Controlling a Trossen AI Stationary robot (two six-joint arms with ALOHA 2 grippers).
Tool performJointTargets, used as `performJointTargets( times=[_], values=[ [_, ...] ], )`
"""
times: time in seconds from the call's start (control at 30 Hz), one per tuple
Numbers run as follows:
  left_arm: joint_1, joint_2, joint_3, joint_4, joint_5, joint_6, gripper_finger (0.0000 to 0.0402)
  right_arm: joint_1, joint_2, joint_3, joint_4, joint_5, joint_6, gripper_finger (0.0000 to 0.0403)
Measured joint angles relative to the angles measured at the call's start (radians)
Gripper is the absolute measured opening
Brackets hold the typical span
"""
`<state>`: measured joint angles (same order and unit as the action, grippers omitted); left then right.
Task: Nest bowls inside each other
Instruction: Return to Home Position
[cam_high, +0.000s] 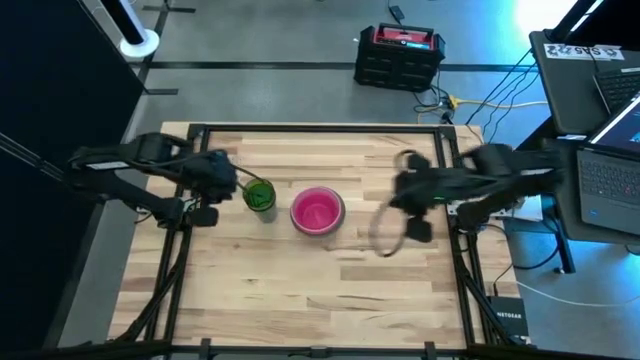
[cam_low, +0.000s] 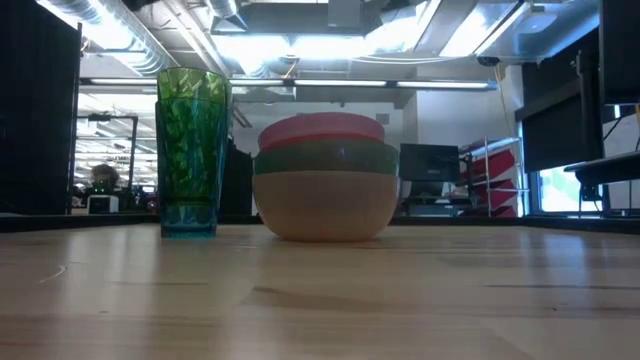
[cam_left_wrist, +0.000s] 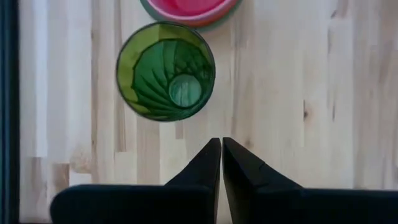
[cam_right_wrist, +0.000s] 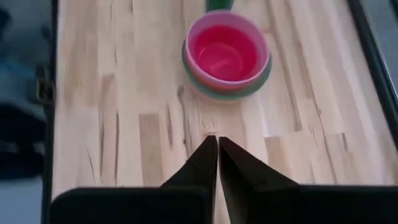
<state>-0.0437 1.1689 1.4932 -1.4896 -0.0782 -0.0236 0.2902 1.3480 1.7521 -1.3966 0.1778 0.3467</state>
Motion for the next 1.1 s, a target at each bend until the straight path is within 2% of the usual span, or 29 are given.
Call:
performJointTargets(
  times=[0.5, 0.57, 0.67, 0.8, 0.87, 0.97, 1.1],
  values=[
    [0.0, -0.253, -0.302, 0.485, -0.01, -0.129, 0.0, 0.127, -0.713, -1.043, 0.928, 0.161, 0.066, 0.0],
    [0.001, -0.291, -0.369, 0.57, -0.01, -0.154, 0.0, 0.129, -0.743, -1.134, 1.071, 0.163, 0.055, 0.0],
    [0.014, -0.342, -0.473, 0.727, -0.01, -0.177, 0.0, 0.129, -0.767, -1.218, 1.236, 0.163, 0.041, 0.0],
    [0.026, -0.387, -0.592, 0.876, -0.01, -0.209, 0.0, 0.128, -0.77, -1.271, 1.293, 0.159, 0.047, 0.0],
    [0.025, -0.403, -0.626, 0.911, -0.01, -0.246, 0.0, 0.128, -0.772, -1.272, 1.292, 0.16, 0.072, 0.0],
    [0.025, -0.404, -0.631, 0.877, -0.009, -0.315, 0.0, 0.128, -0.771, -1.272, 1.287, 0.18, 0.081, 0.0001],
    [0.022, -0.428, -0.701, 0.951, 0.015, -0.267, 0.0, 0.128, -0.77, -1.291, 1.319, 0.17, 0.06, 0.0001]
  ],
)
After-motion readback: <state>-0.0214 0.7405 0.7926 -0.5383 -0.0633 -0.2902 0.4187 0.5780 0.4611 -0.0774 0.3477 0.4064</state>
